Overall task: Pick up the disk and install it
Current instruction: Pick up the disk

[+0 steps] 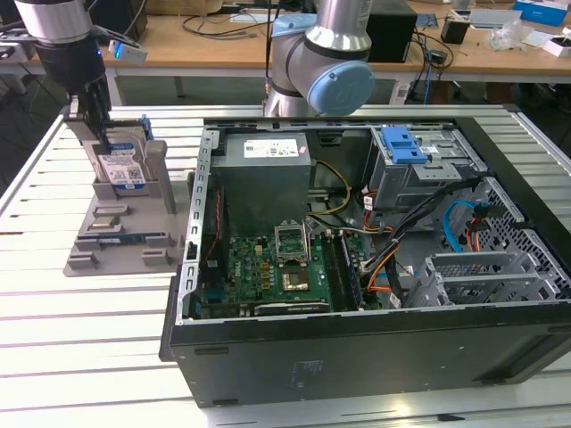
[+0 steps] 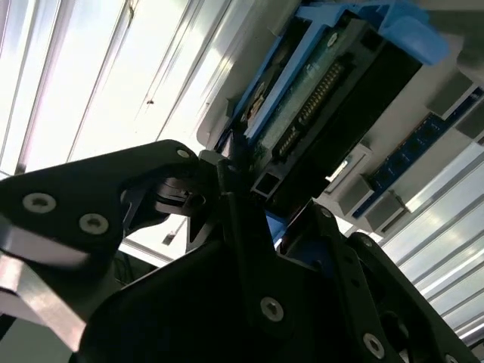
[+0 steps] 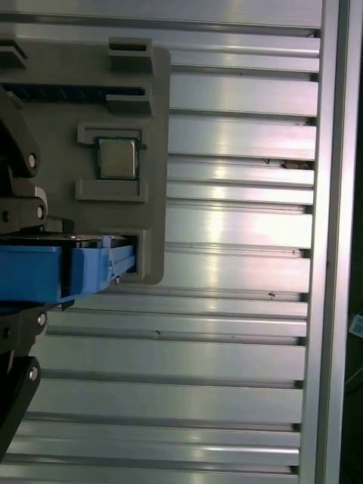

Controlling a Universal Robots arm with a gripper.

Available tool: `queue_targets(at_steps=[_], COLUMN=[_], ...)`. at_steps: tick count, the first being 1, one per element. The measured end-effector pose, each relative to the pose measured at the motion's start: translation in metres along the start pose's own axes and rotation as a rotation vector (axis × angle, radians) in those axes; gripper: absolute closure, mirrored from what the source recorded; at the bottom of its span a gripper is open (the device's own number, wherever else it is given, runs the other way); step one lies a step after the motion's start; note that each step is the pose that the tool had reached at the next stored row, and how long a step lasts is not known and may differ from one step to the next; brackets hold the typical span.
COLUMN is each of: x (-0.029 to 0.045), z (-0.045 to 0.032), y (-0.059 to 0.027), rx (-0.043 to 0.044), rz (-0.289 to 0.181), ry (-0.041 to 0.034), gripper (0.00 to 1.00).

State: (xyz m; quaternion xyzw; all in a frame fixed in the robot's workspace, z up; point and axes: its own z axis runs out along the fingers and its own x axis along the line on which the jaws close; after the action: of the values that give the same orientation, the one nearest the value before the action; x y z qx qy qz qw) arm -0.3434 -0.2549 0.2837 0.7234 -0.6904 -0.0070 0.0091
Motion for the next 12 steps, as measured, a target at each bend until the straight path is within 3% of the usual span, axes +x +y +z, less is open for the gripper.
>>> queue_targets(at_steps=[12], x=[0.0], z=[0.0006], y=[0.0], rx=[0.0], rz=[0.0], ry=[0.0001], gripper=[0.63])
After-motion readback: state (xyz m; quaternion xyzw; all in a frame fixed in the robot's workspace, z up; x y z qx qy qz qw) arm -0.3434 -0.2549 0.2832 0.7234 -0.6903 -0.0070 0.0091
